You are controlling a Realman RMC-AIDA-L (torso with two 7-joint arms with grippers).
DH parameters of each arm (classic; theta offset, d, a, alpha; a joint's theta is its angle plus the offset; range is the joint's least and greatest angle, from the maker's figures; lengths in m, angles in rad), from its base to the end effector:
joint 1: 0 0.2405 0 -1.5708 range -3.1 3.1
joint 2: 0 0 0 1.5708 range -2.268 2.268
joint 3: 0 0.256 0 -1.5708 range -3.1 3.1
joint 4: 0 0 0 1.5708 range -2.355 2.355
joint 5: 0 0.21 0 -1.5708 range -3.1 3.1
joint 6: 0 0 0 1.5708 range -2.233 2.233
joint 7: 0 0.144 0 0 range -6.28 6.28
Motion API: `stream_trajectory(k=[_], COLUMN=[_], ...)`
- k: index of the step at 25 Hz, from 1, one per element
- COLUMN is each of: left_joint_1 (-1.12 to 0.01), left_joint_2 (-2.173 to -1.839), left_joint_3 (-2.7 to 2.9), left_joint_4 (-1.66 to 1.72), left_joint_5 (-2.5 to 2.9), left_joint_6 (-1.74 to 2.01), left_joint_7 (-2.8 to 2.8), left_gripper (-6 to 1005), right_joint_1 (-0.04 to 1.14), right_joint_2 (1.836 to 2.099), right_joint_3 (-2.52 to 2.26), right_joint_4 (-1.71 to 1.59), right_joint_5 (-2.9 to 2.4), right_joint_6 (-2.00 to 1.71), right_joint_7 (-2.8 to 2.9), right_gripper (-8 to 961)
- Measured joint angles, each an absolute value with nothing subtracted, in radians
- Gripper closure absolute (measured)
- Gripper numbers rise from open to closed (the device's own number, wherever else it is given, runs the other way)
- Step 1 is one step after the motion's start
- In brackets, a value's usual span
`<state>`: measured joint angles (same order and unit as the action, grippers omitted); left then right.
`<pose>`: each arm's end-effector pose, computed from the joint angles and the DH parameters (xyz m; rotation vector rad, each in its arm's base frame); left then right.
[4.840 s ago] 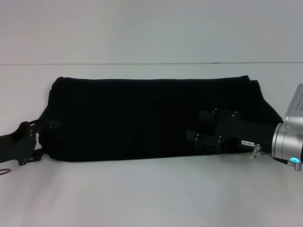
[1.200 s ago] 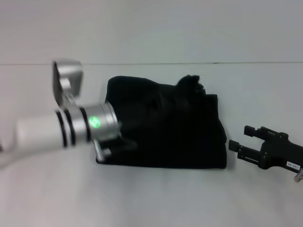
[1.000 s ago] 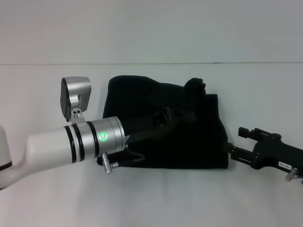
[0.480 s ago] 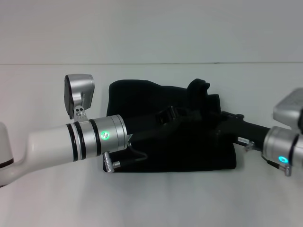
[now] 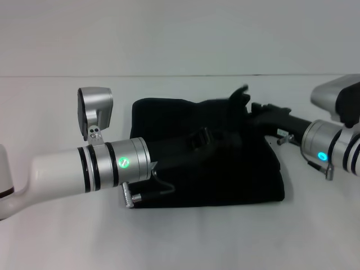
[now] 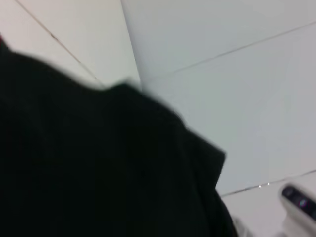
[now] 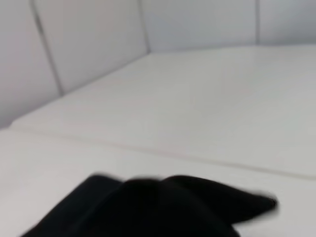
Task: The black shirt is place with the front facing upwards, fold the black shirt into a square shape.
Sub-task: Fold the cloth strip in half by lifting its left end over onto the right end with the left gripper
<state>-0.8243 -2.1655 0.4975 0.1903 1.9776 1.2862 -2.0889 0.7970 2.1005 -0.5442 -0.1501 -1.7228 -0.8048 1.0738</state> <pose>-0.1833 0.3580 -0.1013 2.1797 1.8815 1.0137 0.2569 0.4114 -0.0679 -2.2249 0.8487 0.5555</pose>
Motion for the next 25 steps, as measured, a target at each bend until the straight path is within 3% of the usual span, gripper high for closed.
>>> stream_trajectory(k=[22,25], left_joint_1=[-0.845,-0.852], left_joint_2=[-2.177,-2.177], left_joint_3=[0.551,0.551], left_joint_4=[0.098,0.088], left_joint_5=[1.92,1.912], left_joint_6=[1.103,1.077], left_joint_7=[-1.958,-1.947], left_gripper=[950,913], right_joint_1=[0.775,0.761], right_joint_2=[2.097,2.096], right_joint_3=[-0.447,-0.382], right_joint_4=[-0.192,-0.192], right_joint_5=[-1.689,-1.689], right_joint_6=[-0.739,-0.739], right_joint_7=[1.074,1.074], right_gripper=[185,185])
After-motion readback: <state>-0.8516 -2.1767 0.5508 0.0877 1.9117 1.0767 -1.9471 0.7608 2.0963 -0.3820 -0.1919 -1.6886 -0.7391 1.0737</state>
